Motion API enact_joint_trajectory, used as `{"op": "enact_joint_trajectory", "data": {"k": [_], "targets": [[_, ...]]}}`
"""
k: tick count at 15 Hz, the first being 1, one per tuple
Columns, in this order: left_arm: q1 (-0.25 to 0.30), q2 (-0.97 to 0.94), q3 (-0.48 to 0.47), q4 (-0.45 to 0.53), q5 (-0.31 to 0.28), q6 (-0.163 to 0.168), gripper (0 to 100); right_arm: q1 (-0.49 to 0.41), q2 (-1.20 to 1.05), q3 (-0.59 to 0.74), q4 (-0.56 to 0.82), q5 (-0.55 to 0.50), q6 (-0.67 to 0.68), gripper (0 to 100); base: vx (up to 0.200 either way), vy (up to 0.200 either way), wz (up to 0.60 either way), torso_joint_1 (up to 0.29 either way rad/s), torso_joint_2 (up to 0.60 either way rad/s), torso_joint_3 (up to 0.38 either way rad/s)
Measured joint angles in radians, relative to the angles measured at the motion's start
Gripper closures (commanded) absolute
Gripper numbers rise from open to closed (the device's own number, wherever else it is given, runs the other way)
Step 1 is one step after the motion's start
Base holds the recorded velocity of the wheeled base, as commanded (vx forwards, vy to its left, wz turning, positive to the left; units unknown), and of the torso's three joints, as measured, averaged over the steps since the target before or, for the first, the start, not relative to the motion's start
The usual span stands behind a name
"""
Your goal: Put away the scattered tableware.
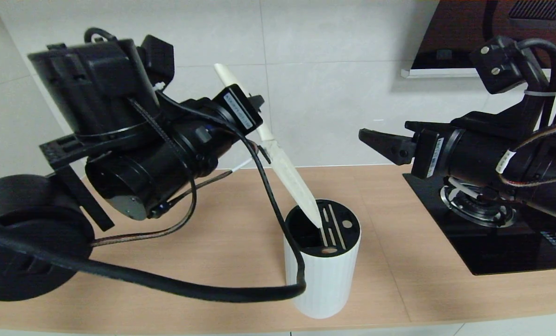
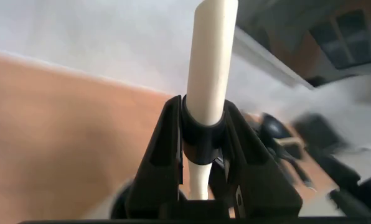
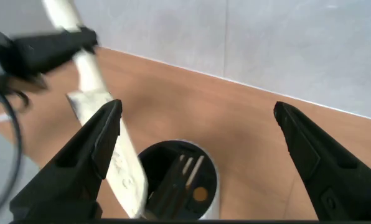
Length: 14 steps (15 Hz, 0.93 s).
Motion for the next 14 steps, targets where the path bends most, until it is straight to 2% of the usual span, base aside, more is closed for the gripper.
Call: {"op": "enact_joint_trajectory", "data": {"k": [2,4,5,6,7,8,10,11,13,14], "targets": [[-0.043,-0.002,-0.039,0.001,0.116,0.139,100,-0.010,-0.003,0.001,0.000,0.000,0.000,0,0.000,0.000,0.00,0.000,0.00,0.000],[-0.101,0.002,-0.069,0.000,0.187,0.202,100,-0.014,-0.003,0.003,0.000,0.000,0.000,0,0.000,0.000,0.00,0.000,0.00,0.000],[-0.133,0.004,-0.073,0.000,0.256,0.232,100,-0.014,-0.003,0.004,0.000,-0.001,0.000,0,0.000,0.000,0.00,0.000,0.00,0.000],[-0.168,0.010,-0.076,-0.001,0.356,0.267,100,-0.015,-0.002,0.005,0.000,-0.001,0.000,0,0.000,0.000,0.00,0.000,0.00,0.000],[-0.212,0.020,-0.077,-0.011,0.445,0.315,100,-0.014,0.001,0.006,-0.001,-0.002,0.000,0,0.000,0.000,0.00,0.000,0.00,0.000],[-0.250,0.033,-0.074,-0.035,0.497,0.350,100,-0.014,0.006,0.008,0.000,-0.003,0.000,0,0.000,0.000,0.00,0.000,0.00,0.000],[-0.304,0.065,-0.042,-0.122,0.552,0.429,100,-0.014,0.015,0.008,-0.001,-0.008,0.000,0,0.000,0.000,0.00,0.000,0.00,0.000],[-0.314,0.087,-0.026,-0.203,0.568,0.473,100,-0.014,0.017,0.008,-0.001,-0.008,0.000,0,0.000,0.000,0.00,0.000,0.00,0.000],[-0.323,0.135,0.011,-0.367,0.585,0.583,100,-0.014,0.020,0.009,-0.002,-0.008,0.000,0,0.000,0.000,0.00,0.000,0.00,0.000],[-0.325,0.161,0.029,-0.491,0.593,0.650,100,-0.014,0.021,0.009,-0.002,-0.008,0.000,0,0.000,0.000,0.00,0.000,0.00,0.000]]}}
